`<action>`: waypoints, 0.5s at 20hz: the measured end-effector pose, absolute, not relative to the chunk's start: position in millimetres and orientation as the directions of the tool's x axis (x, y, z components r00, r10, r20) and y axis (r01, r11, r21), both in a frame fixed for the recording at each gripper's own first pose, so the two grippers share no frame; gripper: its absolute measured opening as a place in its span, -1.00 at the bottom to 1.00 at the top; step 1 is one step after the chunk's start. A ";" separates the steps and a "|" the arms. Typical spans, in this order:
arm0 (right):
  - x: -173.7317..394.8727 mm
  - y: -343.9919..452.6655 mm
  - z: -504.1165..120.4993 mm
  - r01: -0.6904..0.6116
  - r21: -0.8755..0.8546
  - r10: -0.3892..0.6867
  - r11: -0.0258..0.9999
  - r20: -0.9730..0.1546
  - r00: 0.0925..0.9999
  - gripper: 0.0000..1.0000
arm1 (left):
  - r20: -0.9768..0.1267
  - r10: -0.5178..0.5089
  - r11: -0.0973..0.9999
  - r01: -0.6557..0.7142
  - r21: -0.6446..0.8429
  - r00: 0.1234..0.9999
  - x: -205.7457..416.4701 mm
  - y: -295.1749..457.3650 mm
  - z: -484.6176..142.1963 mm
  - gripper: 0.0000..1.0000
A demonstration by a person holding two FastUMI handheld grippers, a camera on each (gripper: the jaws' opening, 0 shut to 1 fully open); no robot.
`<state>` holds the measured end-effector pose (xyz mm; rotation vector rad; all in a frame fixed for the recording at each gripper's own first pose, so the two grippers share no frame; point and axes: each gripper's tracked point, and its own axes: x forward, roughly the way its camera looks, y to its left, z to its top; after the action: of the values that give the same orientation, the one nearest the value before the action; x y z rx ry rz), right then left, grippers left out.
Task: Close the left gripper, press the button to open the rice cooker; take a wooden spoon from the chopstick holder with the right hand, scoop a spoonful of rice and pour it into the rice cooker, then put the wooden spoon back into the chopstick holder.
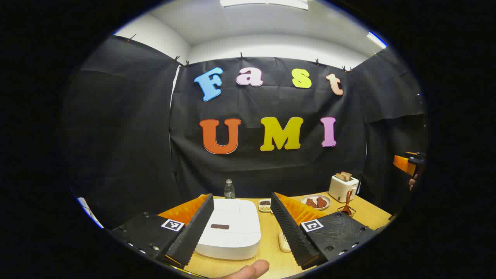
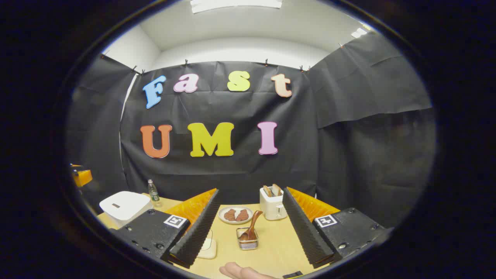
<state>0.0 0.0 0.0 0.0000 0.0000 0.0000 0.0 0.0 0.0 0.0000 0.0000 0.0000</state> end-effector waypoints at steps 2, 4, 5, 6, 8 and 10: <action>-3.0 -0.7 0.3 0.001 0.013 -0.001 1.000 0.001 1.000 1.00 | -0.008 -0.012 1.000 0.012 0.000 1.000 -0.2 0.6 -4.4 0.88; -5.7 -0.1 -3.3 -0.002 -0.008 0.002 1.000 -0.008 1.000 1.00 | -0.009 -0.005 1.000 0.005 -0.005 1.000 -1.5 3.7 -3.4 0.88; -6.6 0.0 -1.8 -0.004 -0.016 0.004 1.000 -0.009 1.000 1.00 | -0.004 -0.010 1.000 0.010 -0.007 1.000 -3.0 1.8 -1.4 0.88; -7.9 -0.7 -0.8 -0.004 -0.020 0.004 1.000 -0.009 1.000 1.00 | 0.003 -0.017 1.000 0.017 -0.014 1.000 -4.6 0.5 0.7 0.88; -10.1 -2.9 2.0 -0.001 -0.022 0.002 1.000 0.004 1.000 1.00 | 0.013 -0.032 0.999 0.032 -0.024 0.999 -8.3 -2.8 4.5 0.88; -12.5 -6.3 2.4 0.011 -0.011 -0.011 1.000 0.018 1.000 1.00 | 0.016 -0.027 0.999 0.028 -0.028 0.999 -9.9 2.3 5.7 0.87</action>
<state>-12.5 -6.3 2.4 -0.0115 -0.0179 -0.0108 -9.9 2.3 5.7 -0.0278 -0.0160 -0.0275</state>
